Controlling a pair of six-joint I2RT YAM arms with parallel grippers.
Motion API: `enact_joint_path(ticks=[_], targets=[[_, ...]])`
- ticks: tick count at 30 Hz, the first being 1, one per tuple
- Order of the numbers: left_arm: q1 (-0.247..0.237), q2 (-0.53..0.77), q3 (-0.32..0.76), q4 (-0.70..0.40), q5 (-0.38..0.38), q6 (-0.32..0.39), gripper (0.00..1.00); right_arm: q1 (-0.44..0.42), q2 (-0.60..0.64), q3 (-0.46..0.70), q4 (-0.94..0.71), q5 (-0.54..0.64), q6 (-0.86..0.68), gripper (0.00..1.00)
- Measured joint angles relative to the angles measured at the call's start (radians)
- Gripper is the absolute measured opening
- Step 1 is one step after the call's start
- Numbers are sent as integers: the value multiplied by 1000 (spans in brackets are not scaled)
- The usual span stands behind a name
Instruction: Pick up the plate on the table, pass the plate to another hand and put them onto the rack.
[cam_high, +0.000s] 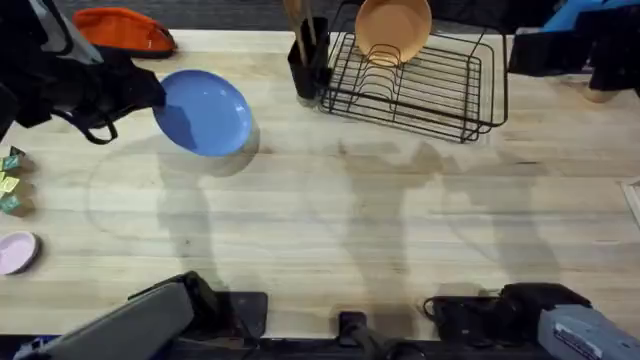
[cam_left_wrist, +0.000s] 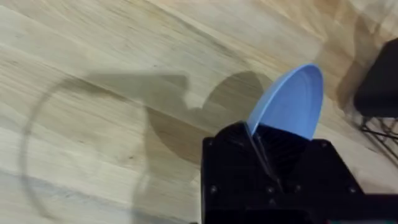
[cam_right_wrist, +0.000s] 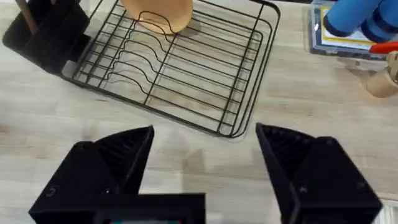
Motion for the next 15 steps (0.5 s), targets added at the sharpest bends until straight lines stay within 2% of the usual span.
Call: enact_joint_path(ticks=[4, 14, 15], targets=[[-35, -18, 0, -1, 25, -30, 41, 0, 0, 0, 0, 0, 0, 993], [-190, -46, 0, 1, 82, -142, 41, 0, 0, 0, 0, 0, 0, 994], [-267, -46, 0, 29, 92, -217, 41, 0, 0, 0, 0, 0, 0, 993]])
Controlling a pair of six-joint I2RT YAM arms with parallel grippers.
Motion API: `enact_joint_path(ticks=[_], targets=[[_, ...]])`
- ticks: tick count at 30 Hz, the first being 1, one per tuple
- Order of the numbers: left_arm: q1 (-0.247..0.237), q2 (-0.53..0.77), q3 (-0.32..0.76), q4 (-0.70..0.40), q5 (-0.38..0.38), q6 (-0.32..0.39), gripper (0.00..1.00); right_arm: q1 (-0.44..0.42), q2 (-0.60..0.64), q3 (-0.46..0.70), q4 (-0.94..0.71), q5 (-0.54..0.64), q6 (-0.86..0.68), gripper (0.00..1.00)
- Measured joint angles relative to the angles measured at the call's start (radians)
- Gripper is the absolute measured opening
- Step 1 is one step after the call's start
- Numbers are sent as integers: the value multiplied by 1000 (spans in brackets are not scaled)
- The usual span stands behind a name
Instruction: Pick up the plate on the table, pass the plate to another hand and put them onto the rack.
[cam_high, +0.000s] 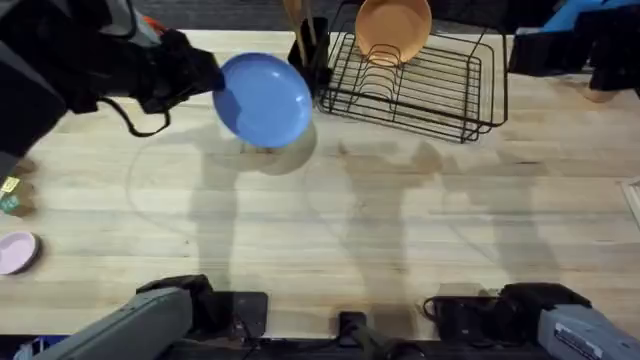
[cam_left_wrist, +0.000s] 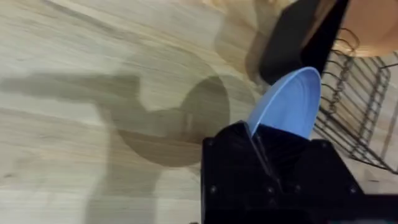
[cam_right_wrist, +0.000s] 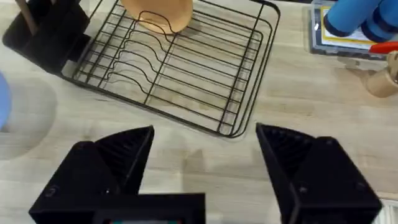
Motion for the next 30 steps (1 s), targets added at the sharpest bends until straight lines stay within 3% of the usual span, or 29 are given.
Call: enact_joint_path(ticks=[3, 5, 16, 23, 24, 30], targets=[[-44, 0, 0, 21, 6, -43, 41, 0, 0, 0, 0, 0, 0, 993], [-101, 0, 0, 36, 11, -91, 41, 0, 0, 0, 0, 0, 0, 993], [-230, 0, 0, 124, 29, -186, 42, 0, 0, 0, -1, -141, 1, 993], [-277, 0, 0, 152, 43, -222, 42, 0, 0, 0, -1, -339, 66, 993], [-287, 0, 0, 153, 49, -230, 43, 0, 0, 0, -14, -454, 183, 993], [-287, 0, 0, 153, 64, -233, 43, 0, 0, 0, -15, -487, 277, 993]])
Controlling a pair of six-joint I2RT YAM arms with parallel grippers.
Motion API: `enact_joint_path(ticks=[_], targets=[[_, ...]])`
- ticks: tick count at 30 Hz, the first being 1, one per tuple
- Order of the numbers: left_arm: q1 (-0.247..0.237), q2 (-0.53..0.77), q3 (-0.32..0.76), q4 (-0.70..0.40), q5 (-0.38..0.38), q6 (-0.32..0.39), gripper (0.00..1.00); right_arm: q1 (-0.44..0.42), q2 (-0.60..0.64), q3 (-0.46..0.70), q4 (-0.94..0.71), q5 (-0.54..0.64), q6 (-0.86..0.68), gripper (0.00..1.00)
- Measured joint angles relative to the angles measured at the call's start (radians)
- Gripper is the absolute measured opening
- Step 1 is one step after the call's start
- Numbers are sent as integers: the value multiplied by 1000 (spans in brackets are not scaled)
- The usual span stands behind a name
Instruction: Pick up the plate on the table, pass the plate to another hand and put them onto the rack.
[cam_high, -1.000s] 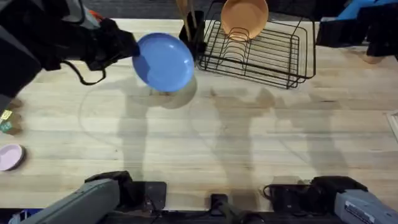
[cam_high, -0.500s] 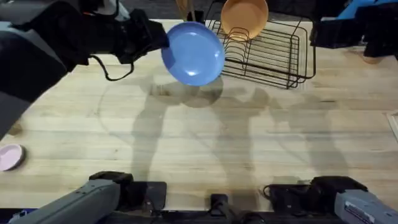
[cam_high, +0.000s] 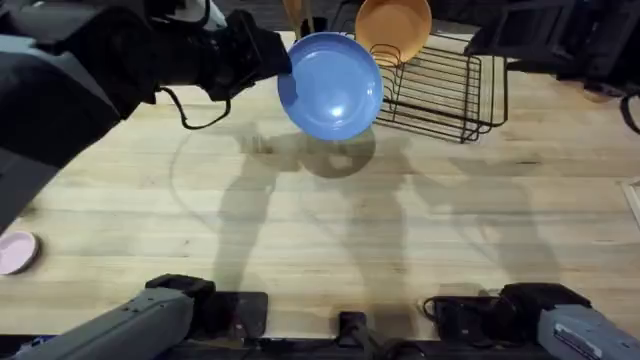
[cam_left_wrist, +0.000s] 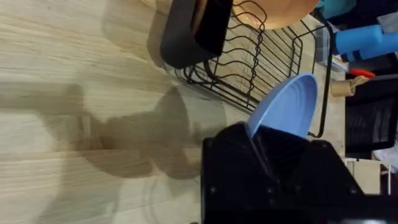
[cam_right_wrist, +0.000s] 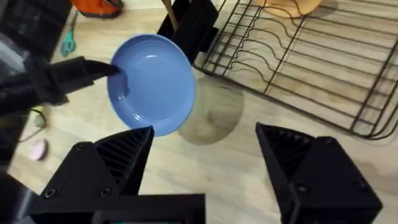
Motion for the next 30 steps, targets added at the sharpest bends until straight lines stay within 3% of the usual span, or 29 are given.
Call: enact_joint_path(ticks=[15, 19, 20, 30], targets=[[0, 0, 0, 0, 11, 0, 42, 2, 18, 0, 8, -10, 38, 994], [0, 0, 0, 0, 12, 0, 42, 23, 66, 0, 23, -13, 39, 993], [0, 0, 0, 0, 27, 0, 42, 75, 152, 0, 58, -16, 39, 994], [0, 0, 0, 0, 30, 0, 42, 151, 278, 0, 78, -16, 39, 993]])
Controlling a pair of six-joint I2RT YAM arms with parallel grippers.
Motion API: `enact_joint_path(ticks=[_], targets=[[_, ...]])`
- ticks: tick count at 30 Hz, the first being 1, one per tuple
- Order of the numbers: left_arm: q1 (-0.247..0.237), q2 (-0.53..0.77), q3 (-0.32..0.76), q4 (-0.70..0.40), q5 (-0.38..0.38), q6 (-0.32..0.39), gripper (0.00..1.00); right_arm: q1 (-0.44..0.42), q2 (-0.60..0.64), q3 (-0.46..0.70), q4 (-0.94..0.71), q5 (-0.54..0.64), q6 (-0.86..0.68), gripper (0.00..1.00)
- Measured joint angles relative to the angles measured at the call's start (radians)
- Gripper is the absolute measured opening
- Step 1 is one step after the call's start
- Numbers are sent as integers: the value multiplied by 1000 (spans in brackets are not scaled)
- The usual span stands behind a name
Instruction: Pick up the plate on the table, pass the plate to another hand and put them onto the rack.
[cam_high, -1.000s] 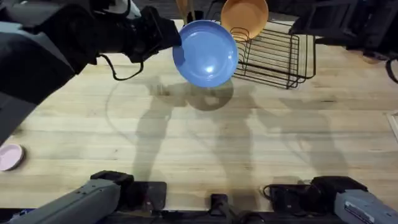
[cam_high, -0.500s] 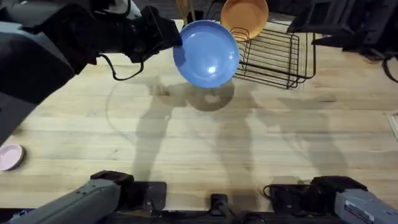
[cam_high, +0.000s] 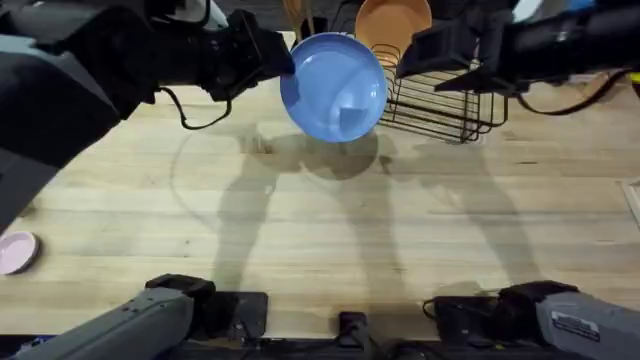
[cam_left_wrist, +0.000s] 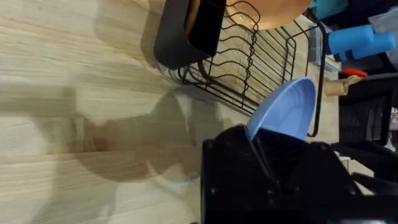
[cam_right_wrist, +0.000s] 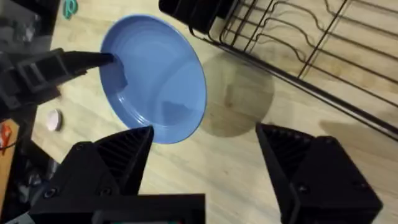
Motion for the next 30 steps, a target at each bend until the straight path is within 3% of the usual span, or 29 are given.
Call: enact_joint_path(ticks=[12, 30], targets=[[0, 0, 0, 0, 0, 0, 42, 22, 123, 0, 140, 0, 56, 993], [0, 0, 0, -1, 0, 0, 42, 90, 216, 0, 217, 0, 134, 989]])
